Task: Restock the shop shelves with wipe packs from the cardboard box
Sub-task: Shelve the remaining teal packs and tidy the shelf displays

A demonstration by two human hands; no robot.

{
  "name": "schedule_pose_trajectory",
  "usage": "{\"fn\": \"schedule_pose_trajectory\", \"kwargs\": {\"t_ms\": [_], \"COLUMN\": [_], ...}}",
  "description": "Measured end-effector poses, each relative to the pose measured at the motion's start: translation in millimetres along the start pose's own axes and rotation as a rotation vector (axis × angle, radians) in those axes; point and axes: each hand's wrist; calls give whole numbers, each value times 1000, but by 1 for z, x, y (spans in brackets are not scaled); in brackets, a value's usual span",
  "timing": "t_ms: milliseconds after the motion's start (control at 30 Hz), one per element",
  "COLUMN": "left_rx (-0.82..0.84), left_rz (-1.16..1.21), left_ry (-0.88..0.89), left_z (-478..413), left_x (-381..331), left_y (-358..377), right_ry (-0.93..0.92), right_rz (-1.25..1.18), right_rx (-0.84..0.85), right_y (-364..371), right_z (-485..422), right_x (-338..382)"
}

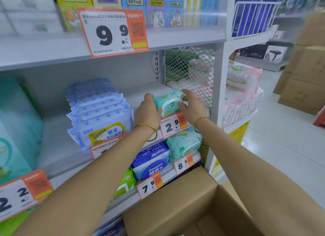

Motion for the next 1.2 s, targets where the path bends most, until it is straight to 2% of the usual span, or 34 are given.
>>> {"fn": "schedule_pose_trajectory", "kwargs": {"t_ms": [133, 267, 333, 400, 467, 567, 700, 767, 1000, 1200], "left_rx": [-50, -253, -218, -55, 192, 564, 857, 896, 841, 862], "left_rz": [-113, -110, -63, -77, -132, -219, -374, -428, -517, -571], "left_ry": [54, 305, 367, 364, 355, 369, 386, 391, 458, 476], "left_z": [23, 79, 111, 141, 169, 199, 212, 212, 199, 195], "left_x": [-5, 5, 21, 41, 60, 90, 114, 117, 127, 129], "left_y": [-2, 9, 27, 50, 72, 100, 126, 131, 135, 139], "right_ry": [20, -26, 0, 105, 263, 460, 539, 561, 612, 601], "right_rz": [-86, -144, -213, -262, -212, -50, 220, 282, 512, 564], "right_rx": [-30, -189, -234, -212, -70, 274, 663, 758, 1101, 1175], "right_y": [-9, -17, -10, 6, 27, 63, 114, 137, 181, 195], "right_z": [16, 68, 107, 148, 187, 239, 278, 292, 341, 340], "right_x": [-4, -21, -41, -71, -106, -159, -205, -225, -272, -288]}}
Point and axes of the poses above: each hand's wrist, its own z-axis away from the middle knuckle, its own y-axis out of the palm, x = y × z, and after that the axes turned 4 degrees about -z, right-handed
